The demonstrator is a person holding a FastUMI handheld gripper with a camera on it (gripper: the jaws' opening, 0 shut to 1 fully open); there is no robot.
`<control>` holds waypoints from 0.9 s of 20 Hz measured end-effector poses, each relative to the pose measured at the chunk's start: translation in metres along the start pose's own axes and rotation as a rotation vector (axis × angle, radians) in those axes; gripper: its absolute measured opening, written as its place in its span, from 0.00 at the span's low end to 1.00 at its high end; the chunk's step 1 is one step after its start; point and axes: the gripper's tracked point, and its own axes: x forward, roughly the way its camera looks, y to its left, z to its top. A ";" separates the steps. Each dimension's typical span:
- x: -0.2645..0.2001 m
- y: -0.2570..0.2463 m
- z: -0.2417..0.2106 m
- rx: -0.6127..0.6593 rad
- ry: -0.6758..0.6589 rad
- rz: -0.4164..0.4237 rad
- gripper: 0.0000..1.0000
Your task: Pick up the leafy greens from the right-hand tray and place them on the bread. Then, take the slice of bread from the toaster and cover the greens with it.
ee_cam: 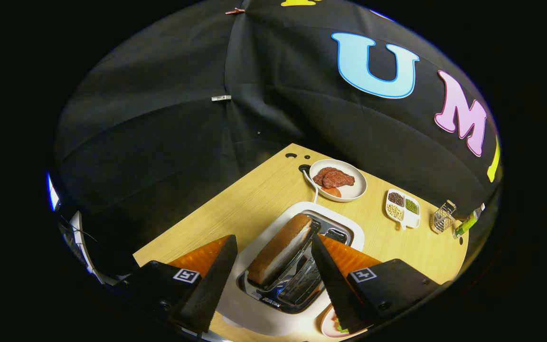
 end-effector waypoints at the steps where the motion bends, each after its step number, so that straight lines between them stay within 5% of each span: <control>1: 0.001 0.002 0.000 0.008 0.005 0.001 0.93; 12: 0.003 -0.002 -0.008 0.022 0.051 -0.037 0.39; 13: 0.002 -0.004 -0.007 0.022 0.047 -0.031 0.27; 18: -0.007 -0.002 -0.001 0.051 0.037 0.027 0.17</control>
